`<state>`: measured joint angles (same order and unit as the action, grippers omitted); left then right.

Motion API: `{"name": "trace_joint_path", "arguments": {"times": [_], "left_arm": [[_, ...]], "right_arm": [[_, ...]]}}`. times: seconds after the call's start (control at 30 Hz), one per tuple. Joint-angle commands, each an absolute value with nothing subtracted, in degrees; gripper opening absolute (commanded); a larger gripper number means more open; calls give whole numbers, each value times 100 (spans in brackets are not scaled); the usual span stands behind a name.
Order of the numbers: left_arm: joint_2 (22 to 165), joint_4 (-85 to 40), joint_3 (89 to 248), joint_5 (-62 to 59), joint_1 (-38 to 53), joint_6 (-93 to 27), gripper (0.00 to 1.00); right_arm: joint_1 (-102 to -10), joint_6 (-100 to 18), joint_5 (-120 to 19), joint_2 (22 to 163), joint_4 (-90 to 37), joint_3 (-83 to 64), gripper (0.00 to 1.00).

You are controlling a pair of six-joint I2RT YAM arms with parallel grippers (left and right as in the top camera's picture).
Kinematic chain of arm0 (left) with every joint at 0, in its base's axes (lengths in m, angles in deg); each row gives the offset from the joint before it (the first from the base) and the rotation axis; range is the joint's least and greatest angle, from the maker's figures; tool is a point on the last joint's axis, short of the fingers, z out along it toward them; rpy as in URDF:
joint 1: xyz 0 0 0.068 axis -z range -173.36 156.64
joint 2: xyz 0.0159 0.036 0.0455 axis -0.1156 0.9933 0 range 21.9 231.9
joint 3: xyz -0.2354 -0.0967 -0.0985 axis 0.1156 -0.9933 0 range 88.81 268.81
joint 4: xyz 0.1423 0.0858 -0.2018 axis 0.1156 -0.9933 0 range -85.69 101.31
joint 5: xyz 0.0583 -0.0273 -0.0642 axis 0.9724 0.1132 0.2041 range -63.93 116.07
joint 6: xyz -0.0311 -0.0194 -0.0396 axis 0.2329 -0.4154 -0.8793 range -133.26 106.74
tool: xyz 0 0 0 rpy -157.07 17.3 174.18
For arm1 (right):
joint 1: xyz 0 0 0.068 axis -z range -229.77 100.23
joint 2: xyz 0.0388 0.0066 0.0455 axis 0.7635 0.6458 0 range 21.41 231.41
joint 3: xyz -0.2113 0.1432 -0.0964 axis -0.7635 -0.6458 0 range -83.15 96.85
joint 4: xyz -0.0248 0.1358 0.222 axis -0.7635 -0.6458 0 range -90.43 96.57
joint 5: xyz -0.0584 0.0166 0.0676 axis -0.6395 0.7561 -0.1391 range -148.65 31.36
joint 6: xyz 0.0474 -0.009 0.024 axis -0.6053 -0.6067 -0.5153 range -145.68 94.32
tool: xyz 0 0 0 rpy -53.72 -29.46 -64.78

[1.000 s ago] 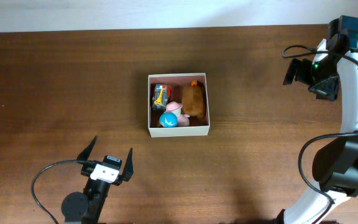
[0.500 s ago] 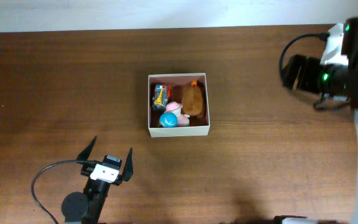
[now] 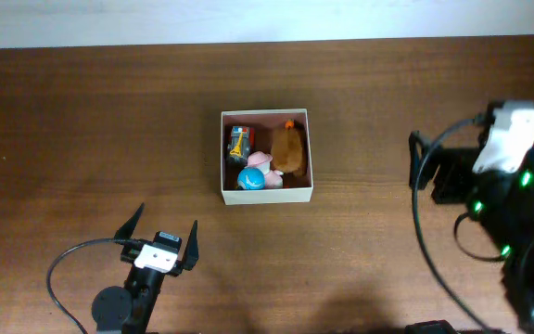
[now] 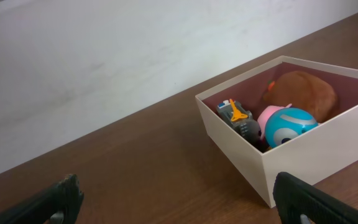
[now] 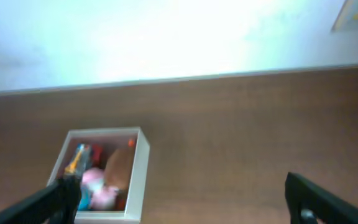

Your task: Pack container

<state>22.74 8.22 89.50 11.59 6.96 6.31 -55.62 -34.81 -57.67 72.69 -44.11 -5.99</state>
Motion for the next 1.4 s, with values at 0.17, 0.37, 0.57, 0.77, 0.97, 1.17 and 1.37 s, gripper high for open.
{"name": "trace_joint_path", "arguments": {"times": [0.17,0.37,0.57,0.77,0.97,1.17,1.37], "left_arm": [[2219,781,8932,1218,696,657,100],[2219,783,8932,1218,696,657,100],[2219,781,8932,1218,696,657,100],[2219,781,8932,1218,696,657,100],[2219,781,8932,1218,696,657,100],[2219,781,8932,1218,696,655,100],[2219,781,8932,1218,696,655,100]], "right_arm": [[-5601,-3474,-5874,5429,-2564,-3442,99],[-5595,-3474,-5870,4284,-1211,-5097,99],[-5269,-3474,-5531,3180,-636,-6242,99],[-5116,-3472,-5420,2419,-601,-6832,99],[-5121,-3474,-5415,2159,-225,-7182,99],[-5121,-3472,-5420,2159,417,-7307,99],[-5121,-3472,-5435,2159,1182,-7613,99]]}}
